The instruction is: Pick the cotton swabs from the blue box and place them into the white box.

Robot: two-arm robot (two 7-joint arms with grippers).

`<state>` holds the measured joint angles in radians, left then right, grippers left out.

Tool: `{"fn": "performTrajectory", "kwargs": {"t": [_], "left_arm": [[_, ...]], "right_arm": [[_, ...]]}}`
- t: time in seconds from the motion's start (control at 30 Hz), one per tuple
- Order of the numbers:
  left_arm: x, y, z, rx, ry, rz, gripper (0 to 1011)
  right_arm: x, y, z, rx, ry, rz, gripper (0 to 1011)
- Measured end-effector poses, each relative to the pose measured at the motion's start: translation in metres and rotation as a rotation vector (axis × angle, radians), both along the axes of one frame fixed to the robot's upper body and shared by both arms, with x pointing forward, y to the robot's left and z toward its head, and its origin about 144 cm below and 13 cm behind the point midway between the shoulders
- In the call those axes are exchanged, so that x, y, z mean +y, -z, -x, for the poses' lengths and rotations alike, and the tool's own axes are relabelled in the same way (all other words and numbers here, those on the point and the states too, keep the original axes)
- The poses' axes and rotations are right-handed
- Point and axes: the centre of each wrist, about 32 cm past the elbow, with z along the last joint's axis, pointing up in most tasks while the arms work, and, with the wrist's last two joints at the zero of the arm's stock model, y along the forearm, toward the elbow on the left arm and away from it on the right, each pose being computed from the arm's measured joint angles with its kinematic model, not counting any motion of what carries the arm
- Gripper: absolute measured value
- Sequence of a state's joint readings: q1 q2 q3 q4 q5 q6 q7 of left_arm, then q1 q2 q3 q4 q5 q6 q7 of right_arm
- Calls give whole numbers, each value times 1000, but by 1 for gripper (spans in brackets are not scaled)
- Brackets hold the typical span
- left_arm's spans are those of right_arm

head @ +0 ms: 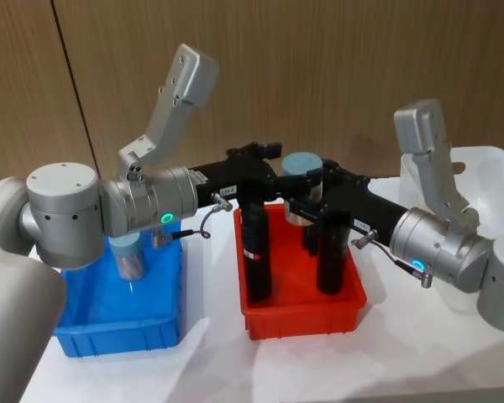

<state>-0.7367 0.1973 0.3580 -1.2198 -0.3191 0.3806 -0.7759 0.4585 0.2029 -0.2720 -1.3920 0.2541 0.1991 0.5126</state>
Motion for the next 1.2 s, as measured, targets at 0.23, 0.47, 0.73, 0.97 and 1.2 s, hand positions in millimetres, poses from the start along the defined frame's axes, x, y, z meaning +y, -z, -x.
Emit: {"fn": "performTrajectory", "kwargs": {"t": [0.23,0.47,0.73,0.97,1.2], "left_arm": [[0,0,0,0,0,0,1004],[0,0,0,0,0,0,1004],[0,0,0,0,0,0,1004],[0,0,0,0,0,0,1004],[0,0,0,0,0,0,1004]], "right_arm": [[0,0,1,-1,2,-5,671],[-3,2,2,1,21,-8,670],[-15,6,1,7,74,-8,670],[-33,10,0,11,155,-9,670],[-55,12,-1,10,245,-5,670]]}}
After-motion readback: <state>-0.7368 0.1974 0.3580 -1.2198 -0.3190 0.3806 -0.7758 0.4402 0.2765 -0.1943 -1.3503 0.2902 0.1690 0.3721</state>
